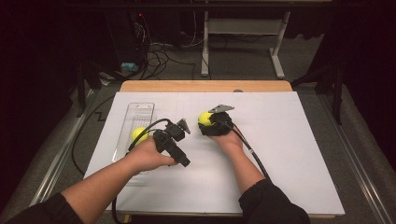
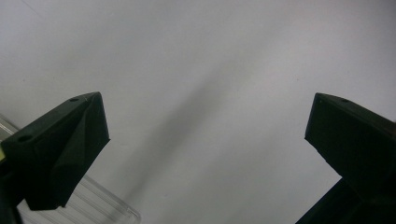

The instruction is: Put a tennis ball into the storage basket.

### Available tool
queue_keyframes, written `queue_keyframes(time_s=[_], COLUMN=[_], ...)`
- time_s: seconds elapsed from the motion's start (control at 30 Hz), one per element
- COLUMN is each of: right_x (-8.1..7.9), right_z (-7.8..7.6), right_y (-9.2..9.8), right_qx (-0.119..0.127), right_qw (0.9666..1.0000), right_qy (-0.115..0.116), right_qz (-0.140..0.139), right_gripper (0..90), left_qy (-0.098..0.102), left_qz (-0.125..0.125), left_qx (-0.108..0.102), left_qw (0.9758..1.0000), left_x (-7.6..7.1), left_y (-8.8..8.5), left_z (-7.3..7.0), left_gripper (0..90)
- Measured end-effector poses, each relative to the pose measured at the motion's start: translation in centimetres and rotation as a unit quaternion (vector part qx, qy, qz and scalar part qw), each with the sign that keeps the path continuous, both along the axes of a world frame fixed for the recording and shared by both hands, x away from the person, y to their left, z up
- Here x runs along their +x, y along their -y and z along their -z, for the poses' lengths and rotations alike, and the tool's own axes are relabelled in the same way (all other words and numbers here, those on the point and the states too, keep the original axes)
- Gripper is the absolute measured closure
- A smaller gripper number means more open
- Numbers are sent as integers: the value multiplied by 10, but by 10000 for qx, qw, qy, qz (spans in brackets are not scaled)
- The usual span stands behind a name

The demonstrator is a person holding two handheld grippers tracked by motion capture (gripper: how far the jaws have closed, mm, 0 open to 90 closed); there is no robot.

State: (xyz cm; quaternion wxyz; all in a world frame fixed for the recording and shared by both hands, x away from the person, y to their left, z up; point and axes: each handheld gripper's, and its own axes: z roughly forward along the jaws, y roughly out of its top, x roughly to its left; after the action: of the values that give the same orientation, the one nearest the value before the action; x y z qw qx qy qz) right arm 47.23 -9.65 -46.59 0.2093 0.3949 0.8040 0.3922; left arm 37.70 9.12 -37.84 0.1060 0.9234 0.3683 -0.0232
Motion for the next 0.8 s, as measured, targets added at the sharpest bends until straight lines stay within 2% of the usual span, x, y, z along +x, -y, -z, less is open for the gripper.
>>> queue_keyframes(time_s=[0.17, 0.33, 0.8], right_x=[-12, -31, -93], right_z=[-9, -17, -22], right_y=[7, 22, 66], right_qx=[95, 191, 362], right_qw=[9998, 9992, 9973], right_qy=[172, 321, 608], right_qz=[-69, -116, -189], right_gripper=[266, 266, 266], left_qy=[-23, -7, -55], left_qz=[17, 8, 3], left_qx=[19, 26, 79], left_qw=[10000, 10000, 10000], left_x=[0, -1, -1], left_y=[1, 3, 7], left_z=[0, 1, 0], left_gripper=[5, 6, 6])
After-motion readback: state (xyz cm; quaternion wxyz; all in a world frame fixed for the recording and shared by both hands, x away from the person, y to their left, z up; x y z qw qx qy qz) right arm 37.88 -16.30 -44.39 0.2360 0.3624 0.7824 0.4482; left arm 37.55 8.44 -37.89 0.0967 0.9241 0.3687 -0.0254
